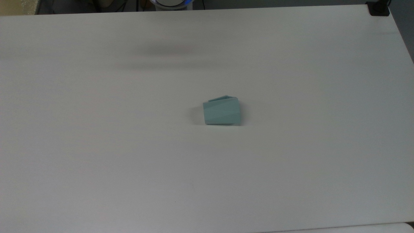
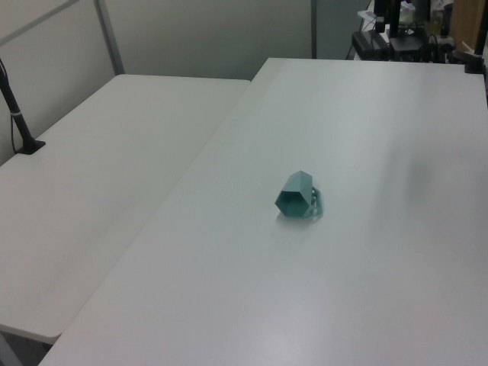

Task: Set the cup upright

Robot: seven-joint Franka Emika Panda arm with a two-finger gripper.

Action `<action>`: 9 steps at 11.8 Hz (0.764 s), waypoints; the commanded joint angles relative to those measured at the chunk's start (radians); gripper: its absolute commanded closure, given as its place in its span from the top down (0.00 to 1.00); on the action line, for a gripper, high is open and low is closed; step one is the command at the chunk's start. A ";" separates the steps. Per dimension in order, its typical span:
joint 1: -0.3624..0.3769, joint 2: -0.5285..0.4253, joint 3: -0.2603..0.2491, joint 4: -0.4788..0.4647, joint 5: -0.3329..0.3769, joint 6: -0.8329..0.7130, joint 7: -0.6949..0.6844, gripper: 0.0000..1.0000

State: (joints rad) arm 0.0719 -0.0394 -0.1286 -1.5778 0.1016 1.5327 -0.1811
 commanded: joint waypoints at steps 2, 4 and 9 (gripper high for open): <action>0.233 0.116 0.018 0.111 -0.208 -0.025 0.283 1.00; 0.349 0.165 0.017 0.123 -0.304 -0.022 0.392 1.00; 0.544 0.404 0.014 0.331 -0.454 -0.029 0.624 1.00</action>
State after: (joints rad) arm 0.5560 0.2371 -0.0994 -1.3934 -0.3272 1.5334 0.3736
